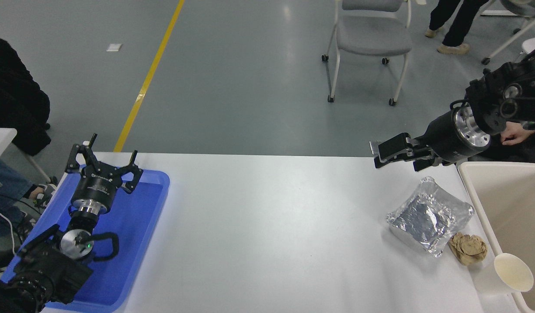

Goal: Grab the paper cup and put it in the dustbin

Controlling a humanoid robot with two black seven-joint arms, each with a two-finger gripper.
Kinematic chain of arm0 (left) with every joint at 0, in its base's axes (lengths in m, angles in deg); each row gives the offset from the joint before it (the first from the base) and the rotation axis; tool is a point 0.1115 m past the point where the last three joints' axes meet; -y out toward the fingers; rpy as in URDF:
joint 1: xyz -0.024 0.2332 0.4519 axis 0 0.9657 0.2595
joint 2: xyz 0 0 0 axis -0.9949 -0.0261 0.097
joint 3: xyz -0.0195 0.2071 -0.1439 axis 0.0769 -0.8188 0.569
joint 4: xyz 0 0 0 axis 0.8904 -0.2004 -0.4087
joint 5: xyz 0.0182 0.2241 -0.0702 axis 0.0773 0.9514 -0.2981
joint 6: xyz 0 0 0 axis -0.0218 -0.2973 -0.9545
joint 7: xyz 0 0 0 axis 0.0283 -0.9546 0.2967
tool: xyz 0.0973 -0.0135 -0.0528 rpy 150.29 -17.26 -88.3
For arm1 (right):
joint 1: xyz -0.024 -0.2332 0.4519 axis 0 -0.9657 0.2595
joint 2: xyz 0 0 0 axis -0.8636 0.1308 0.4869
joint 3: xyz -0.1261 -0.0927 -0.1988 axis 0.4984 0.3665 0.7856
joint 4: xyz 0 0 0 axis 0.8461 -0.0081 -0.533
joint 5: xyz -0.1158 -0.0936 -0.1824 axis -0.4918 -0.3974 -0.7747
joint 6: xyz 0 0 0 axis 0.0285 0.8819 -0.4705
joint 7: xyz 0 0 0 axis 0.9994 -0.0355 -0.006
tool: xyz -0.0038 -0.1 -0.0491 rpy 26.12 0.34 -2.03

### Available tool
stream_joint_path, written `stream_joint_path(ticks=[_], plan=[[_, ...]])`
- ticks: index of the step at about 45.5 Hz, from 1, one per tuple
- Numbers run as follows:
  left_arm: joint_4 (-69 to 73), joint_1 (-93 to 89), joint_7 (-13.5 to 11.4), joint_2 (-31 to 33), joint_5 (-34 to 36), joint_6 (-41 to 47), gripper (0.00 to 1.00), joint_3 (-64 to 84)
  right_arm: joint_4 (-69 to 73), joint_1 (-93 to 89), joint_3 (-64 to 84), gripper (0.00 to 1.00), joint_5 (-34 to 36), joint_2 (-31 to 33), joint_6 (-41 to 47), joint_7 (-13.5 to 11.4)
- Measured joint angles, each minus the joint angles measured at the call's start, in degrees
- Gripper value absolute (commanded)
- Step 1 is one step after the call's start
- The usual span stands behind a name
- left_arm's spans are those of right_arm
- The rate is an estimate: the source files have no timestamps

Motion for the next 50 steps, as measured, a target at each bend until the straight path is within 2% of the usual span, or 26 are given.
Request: stream_joint_path(ticks=[13, 38, 42, 50], plan=[[0.0, 0.1, 0.0, -0.1, 0.0, 0.0, 1.0, 0.1, 7.4, 11.4, 7.8, 1.0, -0.1, -0.8, 5.0, 0.0], [0.0, 0.1, 0.0, -0.2, 0.0, 0.0, 1.0, 0.1, 10.7, 21.0, 13.7, 1.0, 0.8, 1.5, 6.5, -0.2], [0.0, 0.1, 0.0, -0.2, 0.0, 0.0, 1.0, 0.1, 10.3, 21.3, 14.1, 1.0, -1.2, 3.9, 6.6, -0.3], [0.0, 0.1, 0.0, -0.1, 0.0, 0.0, 1.0, 0.1, 7.5, 18.2, 15.1, 1.0, -14.0, 11.9, 6.6, -0.4]])
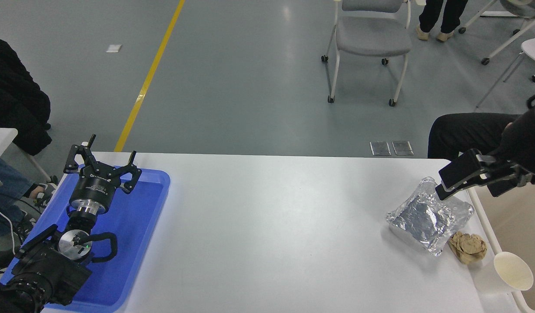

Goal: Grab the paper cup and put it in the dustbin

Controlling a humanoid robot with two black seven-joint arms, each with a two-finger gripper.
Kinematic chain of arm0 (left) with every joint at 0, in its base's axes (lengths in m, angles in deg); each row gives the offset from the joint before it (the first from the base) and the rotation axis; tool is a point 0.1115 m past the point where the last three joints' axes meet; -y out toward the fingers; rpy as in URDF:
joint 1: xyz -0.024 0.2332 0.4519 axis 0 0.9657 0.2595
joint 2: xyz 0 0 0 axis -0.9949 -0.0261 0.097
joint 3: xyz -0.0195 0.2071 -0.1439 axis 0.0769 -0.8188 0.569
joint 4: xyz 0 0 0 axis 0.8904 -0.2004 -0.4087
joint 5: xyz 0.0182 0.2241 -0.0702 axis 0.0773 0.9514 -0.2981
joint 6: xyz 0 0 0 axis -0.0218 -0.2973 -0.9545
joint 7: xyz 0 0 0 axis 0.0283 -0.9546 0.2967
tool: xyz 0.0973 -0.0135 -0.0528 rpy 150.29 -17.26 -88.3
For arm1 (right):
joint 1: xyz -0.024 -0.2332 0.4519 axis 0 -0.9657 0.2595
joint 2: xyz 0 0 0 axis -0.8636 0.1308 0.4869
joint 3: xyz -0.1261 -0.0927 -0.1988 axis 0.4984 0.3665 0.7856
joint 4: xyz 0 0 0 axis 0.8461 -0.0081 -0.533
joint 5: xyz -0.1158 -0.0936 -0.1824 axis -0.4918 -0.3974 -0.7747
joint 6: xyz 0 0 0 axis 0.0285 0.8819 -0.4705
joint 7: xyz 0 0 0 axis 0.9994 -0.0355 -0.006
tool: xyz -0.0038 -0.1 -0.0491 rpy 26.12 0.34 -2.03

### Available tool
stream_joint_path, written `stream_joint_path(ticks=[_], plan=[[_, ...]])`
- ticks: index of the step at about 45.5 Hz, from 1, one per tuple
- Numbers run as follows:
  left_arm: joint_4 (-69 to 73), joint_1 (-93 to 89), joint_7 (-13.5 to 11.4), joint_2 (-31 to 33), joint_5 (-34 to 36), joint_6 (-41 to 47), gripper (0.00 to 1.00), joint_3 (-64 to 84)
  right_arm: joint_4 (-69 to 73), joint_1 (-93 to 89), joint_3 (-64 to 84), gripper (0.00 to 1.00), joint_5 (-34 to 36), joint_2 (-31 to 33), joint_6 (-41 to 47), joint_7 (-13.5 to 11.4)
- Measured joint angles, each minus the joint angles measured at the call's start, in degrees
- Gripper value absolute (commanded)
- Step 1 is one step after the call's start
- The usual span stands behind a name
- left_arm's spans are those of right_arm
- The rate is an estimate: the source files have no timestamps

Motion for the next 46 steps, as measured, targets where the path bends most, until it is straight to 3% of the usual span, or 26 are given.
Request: stream_joint_path(ticks=[8, 18, 34, 46], plan=[[0.0, 0.0, 0.0, 0.0, 0.0, 0.0, 1.0, 0.0, -6.3, -9.2, -2.4, 1.0, -15.2, 9.6, -0.1, -0.1], [0.0, 0.0, 0.0, 0.0, 0.0, 0.0, 1.0, 0.0, -13.5, -25.4, -11.2, 1.0, -25.6, 15.6, -4.6, -0.2], [0.0, -0.1, 0.0, 0.0, 0.0, 0.0, 1.0, 0.0, -24.2, -54.1, -31.2, 1.0, -31.0, 18.2, -12.6, -0.3], [0.0, -0.1, 0.0, 0.0, 0.0, 0.0, 1.0, 0.0, -30.4, -67.4, -37.6, 1.0, -31.0, 15.9, -21.4, 0.0]])
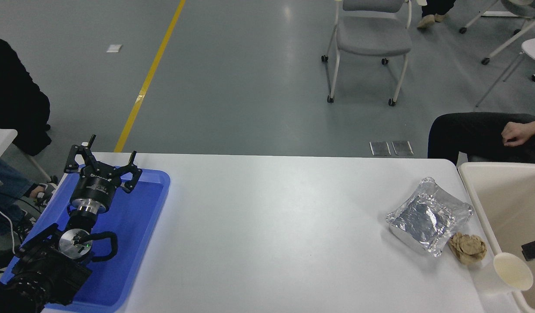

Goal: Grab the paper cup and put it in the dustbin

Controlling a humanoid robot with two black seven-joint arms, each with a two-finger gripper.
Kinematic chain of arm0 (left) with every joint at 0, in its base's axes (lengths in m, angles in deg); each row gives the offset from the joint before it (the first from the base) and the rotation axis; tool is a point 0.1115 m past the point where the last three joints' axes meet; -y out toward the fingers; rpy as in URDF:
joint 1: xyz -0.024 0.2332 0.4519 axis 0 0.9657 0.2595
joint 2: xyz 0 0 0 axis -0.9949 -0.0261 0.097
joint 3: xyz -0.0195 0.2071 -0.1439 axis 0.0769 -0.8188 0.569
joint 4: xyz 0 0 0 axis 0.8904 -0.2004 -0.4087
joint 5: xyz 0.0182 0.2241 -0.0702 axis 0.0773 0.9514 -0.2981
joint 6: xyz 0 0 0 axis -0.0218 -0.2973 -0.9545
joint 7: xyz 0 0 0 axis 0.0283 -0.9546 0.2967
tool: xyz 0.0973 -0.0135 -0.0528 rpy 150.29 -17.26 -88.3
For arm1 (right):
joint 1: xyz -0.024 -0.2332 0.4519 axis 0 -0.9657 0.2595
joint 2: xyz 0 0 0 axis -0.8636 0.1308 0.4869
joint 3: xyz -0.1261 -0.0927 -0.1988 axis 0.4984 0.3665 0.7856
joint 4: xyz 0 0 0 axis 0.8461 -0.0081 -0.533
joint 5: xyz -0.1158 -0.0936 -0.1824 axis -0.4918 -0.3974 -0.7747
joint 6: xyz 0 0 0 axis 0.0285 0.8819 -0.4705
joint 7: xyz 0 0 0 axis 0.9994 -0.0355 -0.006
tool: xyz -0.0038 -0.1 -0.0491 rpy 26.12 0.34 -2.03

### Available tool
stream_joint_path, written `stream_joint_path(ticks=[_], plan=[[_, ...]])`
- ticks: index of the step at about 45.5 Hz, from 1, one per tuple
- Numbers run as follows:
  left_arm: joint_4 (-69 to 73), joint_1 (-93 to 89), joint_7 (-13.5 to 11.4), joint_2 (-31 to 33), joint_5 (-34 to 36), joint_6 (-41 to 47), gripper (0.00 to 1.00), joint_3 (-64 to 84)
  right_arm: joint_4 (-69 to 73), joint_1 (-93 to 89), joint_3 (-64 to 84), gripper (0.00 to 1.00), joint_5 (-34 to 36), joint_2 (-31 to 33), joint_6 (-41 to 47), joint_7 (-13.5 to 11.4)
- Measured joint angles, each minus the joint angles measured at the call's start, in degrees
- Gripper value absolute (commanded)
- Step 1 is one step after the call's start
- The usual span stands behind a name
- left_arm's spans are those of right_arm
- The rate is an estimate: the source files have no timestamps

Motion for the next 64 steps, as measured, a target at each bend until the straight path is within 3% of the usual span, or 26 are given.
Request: stream_joint_path(ticks=[16, 19, 20, 23, 29, 35, 37, 64], plan=[[0.0, 0.0, 0.0, 0.0, 0.0, 0.0, 1.0, 0.0, -3.7, -9.2, -4.6, 1.0, 0.3, -3.3, -4.8, 0.1], [0.0, 0.0, 0.0, 0.0, 0.0, 0.0, 1.0, 0.0, -4.3, -10.2, -5.1, 0.96, 0.5, -3.7, -5.2, 0.1], [0.0, 0.0, 0.0, 0.0, 0.0, 0.0, 1.0, 0.0, -4.5, -10.5, -5.2, 0.93, 0.5, -3.8, -5.4, 0.1], [0.0, 0.0, 0.0, 0.0, 0.0, 0.0, 1.0, 0.0, -5.1, -11.4, -5.6, 0.71, 0.7, -4.2, -5.8, 0.1], [0.0, 0.0, 0.0, 0.0, 0.0, 0.0, 1.0, 0.0, -5.8, -12.6, -6.0, 0.37, 0.9, -4.5, -6.3, 0.2], [0.0, 0.0, 0.0, 0.0, 0.0, 0.0, 1.0, 0.0, -6.4, -13.5, -6.2, 0.18, 1.2, -4.8, -6.6, 0.2], [0.0, 0.0, 0.0, 0.0, 0.0, 0.0, 1.0, 0.0, -6.5, -13.7, -6.3, 0.0, 1.3, -4.8, -6.7, 0.2], [0.0, 0.0, 0.0, 0.0, 0.0, 0.0, 1.0, 0.0, -6.2, -14.5, -6.5, 0.0, 1.9, -5.0, -6.6, 0.4]])
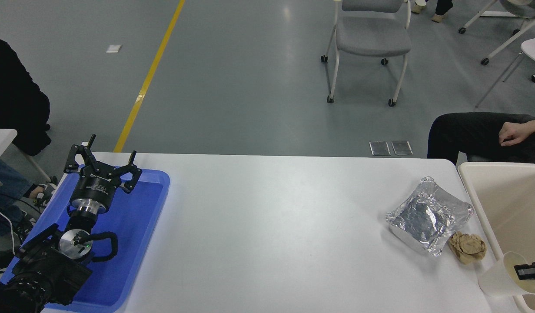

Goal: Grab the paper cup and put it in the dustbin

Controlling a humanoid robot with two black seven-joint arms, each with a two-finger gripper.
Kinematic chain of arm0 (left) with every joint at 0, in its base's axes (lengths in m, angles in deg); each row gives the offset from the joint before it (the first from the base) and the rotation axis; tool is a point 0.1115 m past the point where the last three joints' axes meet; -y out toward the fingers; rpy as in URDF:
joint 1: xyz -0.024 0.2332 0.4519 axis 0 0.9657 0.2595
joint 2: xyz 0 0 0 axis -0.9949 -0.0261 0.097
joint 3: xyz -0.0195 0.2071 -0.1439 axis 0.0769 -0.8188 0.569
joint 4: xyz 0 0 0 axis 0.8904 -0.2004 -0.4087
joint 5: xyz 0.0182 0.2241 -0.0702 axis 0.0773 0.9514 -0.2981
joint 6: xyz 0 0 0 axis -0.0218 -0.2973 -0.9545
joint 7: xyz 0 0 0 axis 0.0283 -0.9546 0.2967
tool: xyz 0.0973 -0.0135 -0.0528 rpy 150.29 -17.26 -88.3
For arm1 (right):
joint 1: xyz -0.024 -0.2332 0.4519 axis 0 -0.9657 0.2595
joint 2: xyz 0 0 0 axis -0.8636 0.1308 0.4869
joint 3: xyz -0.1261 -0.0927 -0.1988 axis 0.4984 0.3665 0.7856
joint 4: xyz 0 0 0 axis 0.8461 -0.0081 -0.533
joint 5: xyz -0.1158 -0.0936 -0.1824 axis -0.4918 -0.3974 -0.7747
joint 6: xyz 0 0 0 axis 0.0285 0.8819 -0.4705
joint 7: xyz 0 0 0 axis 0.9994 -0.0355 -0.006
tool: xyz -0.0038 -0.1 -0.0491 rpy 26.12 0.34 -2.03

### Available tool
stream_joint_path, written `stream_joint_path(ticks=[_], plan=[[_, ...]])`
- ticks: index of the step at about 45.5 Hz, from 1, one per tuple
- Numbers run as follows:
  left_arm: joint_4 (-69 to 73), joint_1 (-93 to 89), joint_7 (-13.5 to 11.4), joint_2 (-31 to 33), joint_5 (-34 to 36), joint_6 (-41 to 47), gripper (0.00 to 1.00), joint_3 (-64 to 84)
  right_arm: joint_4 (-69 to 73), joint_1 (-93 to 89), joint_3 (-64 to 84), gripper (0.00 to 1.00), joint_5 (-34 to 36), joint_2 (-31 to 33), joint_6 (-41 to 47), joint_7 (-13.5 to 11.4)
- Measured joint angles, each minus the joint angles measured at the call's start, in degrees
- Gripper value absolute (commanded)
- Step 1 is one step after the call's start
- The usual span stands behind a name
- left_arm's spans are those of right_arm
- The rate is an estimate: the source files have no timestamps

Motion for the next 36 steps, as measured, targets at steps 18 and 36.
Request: stream_joint_path(ticks=[18, 36], plan=[[0.0, -0.1, 0.1, 0.1, 0.0, 0.0, 1.0, 0.0, 7.1, 12.8, 0.4, 0.0, -4.5, 9.8, 8.2, 0.0], [-0.1, -0.2, 0.1, 0.2, 0.0, 0.0, 1.0, -0.1, 10.3, 33.3, 0.4, 0.0, -10.0, 15.6, 23.3, -0.1]])
